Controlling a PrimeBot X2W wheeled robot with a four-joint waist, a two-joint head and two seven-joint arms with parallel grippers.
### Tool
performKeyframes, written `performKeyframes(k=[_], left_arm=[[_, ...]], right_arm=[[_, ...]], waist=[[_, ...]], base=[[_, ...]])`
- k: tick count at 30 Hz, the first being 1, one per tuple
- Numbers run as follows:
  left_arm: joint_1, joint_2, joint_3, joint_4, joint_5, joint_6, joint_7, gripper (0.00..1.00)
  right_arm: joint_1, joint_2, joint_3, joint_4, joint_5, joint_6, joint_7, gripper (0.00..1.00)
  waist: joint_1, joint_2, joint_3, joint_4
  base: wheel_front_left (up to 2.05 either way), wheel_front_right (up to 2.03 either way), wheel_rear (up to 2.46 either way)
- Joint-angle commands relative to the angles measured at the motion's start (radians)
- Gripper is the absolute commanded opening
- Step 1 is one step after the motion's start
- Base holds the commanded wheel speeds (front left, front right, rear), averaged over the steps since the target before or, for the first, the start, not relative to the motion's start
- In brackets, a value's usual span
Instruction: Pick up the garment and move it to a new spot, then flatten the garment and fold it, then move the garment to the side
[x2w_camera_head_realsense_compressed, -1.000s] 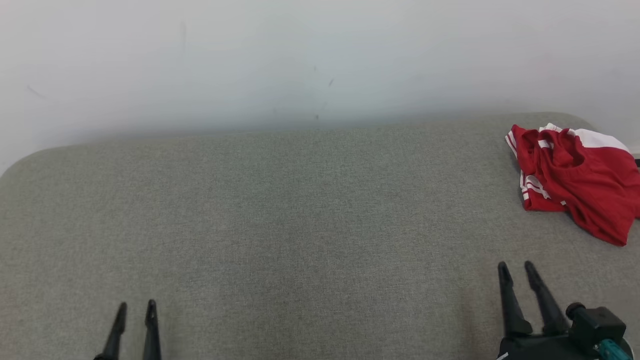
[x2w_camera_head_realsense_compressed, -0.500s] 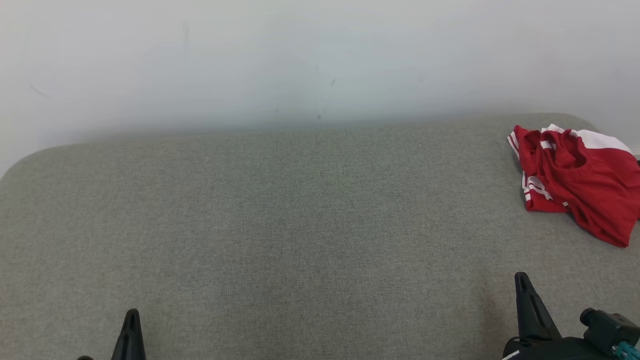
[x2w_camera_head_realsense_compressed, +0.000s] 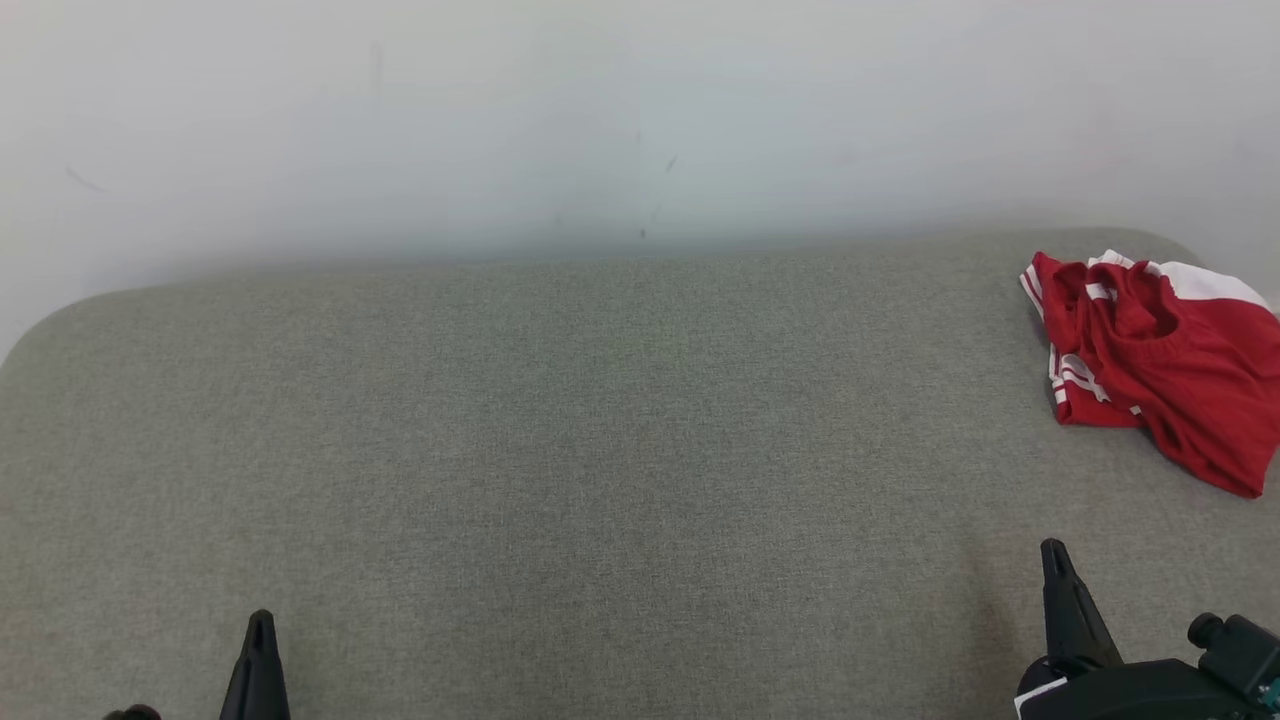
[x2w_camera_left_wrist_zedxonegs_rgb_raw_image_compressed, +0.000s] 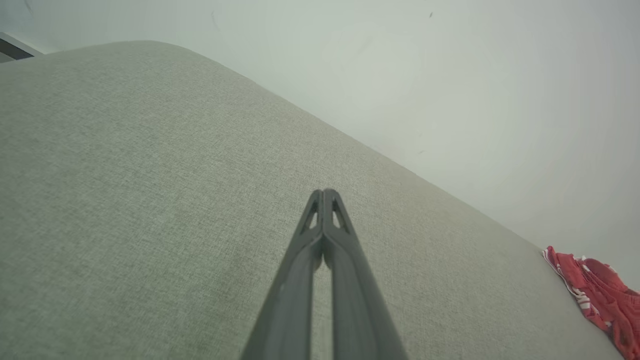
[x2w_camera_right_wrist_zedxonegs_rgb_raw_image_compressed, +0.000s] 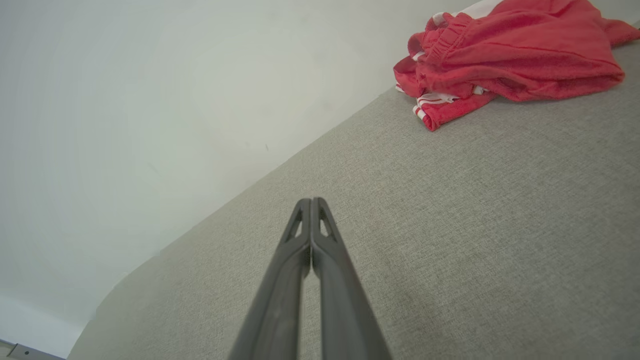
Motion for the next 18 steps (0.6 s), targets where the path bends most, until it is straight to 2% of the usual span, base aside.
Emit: performKeyframes(k=[1, 18], left_arm=[[-0.032, 0.002, 0.002, -0.008, -0.047, -0.003, 0.009, 0.0], [-0.061, 0.001, 0.004, 0.007, -0.29, -0.004, 0.069, 0.0]], right_arm=[[-0.027, 0.001, -0.007, -0.013, 0.039, 0.0, 0.008, 0.0], [-0.044, 0.012, -0.029, -0.008, 0.259, 0.0, 0.062, 0.0]], waist=[[-0.0001, 0.0, 0.0, 0.001], [-0.0001, 0.0, 0.0, 0.007]], base=[[0.0, 0.0, 0.0], [0.0, 0.0, 0.0]])
